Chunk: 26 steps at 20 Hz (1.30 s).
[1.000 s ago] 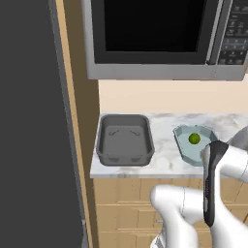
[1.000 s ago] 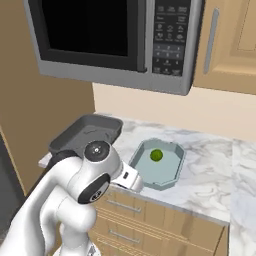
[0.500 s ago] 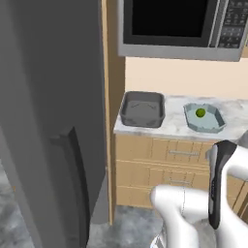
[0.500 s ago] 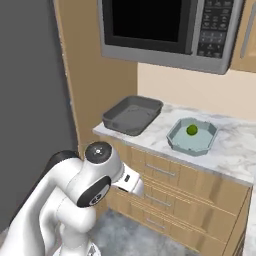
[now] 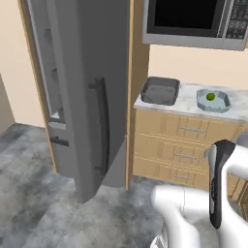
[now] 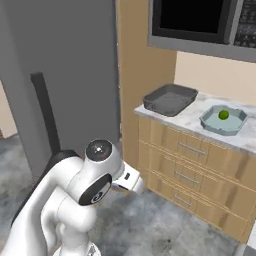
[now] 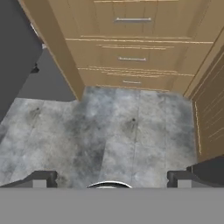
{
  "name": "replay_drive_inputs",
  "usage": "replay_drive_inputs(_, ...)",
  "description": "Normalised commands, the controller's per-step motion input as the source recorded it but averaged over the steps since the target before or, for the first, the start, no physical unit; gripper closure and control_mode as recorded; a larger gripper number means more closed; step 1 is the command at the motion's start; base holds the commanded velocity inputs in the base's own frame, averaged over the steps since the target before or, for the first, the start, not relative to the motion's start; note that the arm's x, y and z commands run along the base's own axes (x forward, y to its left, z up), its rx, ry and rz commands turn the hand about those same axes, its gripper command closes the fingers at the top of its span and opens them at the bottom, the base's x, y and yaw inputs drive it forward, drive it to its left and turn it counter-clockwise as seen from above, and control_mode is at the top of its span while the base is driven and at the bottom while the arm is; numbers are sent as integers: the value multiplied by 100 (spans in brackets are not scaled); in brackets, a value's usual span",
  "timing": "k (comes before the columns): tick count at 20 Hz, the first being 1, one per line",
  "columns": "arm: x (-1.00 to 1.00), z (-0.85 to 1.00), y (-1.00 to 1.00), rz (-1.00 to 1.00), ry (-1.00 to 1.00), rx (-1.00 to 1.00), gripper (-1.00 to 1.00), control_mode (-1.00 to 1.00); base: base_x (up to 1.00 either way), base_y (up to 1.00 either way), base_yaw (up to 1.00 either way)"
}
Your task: Place one lime and one steak in each tupperware on the nearby counter, to pack two identical lunches.
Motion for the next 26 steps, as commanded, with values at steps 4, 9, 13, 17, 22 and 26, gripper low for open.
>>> replay_drive_inputs(4, 0, 0, 0, 0, 0, 0, -100, 100, -100, 16, -39)
replay_drive_inputs(9, 0, 0, 0, 0, 0, 0, -100, 100, -100, 35, -65)
replay_drive_inputs(13, 0, 0, 0, 0, 0, 0, -100, 100, -95, 30, -81)
replay_drive_inputs(17, 0, 0, 0, 0, 0, 0, -100, 100, -49, 45, -84)
replay_drive_inputs(22, 0, 0, 0, 0, 0, 0, -100, 100, -14, 73, -78)
replay_drive_inputs(26, 0, 0, 0, 0, 0, 0, -100, 100, -98, 86, -48)
